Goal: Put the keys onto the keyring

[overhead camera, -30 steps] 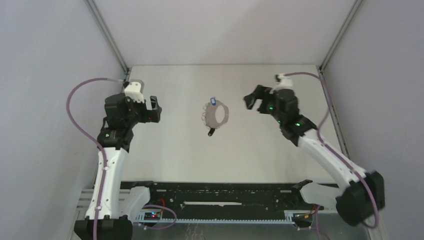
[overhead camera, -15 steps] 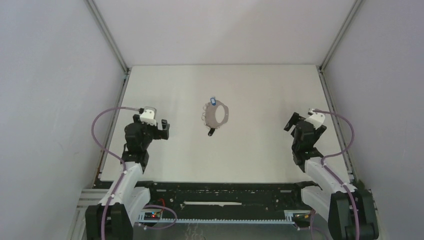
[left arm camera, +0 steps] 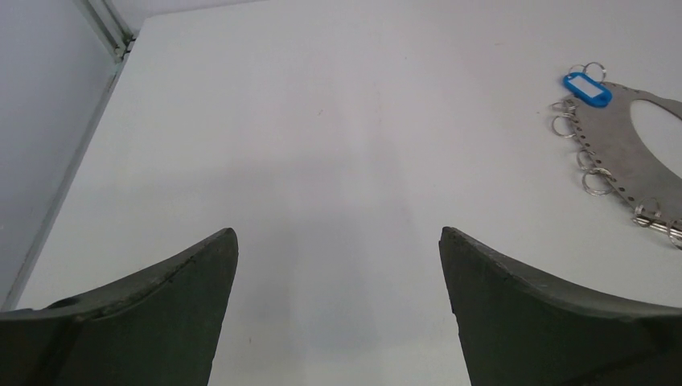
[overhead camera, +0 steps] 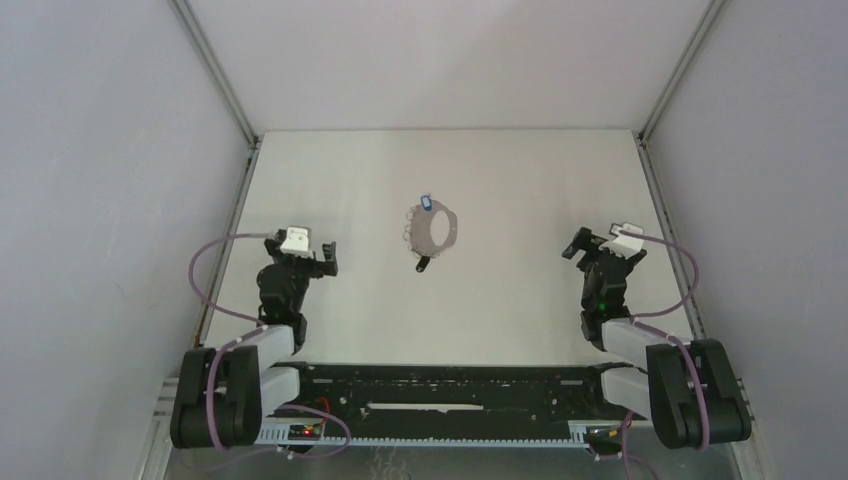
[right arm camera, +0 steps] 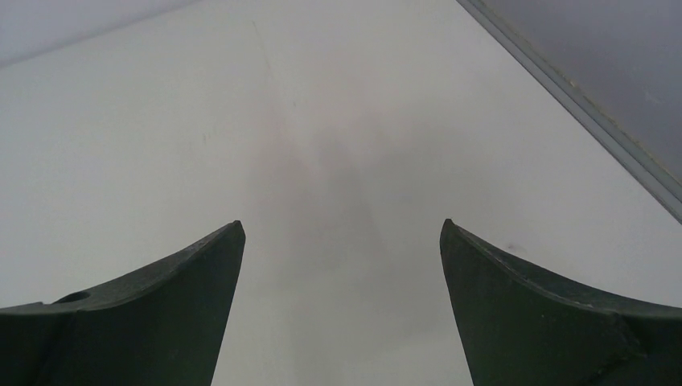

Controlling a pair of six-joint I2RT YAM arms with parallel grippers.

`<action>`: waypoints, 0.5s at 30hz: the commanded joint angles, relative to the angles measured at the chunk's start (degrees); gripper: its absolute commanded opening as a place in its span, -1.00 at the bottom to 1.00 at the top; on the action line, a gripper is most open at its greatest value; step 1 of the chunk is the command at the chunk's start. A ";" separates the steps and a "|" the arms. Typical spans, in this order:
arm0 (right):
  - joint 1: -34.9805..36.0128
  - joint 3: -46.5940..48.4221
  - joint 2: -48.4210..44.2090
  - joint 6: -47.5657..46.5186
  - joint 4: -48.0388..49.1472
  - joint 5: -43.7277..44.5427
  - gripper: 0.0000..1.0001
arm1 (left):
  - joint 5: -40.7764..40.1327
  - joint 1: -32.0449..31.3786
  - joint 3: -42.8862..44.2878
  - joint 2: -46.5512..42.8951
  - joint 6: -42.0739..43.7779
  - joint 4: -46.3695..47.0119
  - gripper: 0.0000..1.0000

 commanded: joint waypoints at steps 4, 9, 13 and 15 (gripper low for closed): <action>-1.10 -7.97 9.31 -5.30 29.59 -7.10 1.00 | -6.17 0.28 -2.71 3.63 -1.91 16.45 1.00; 3.50 -5.37 14.07 -10.24 31.19 -2.34 1.00 | -9.55 0.71 -3.99 8.23 -3.61 22.34 1.00; -2.99 2.45 12.39 -4.21 13.24 -9.05 1.00 | -13.40 0.80 3.96 9.17 -5.22 8.86 1.00; -5.07 2.59 11.77 -2.38 11.97 -11.01 1.00 | -13.43 0.83 3.81 9.80 -5.49 10.71 1.00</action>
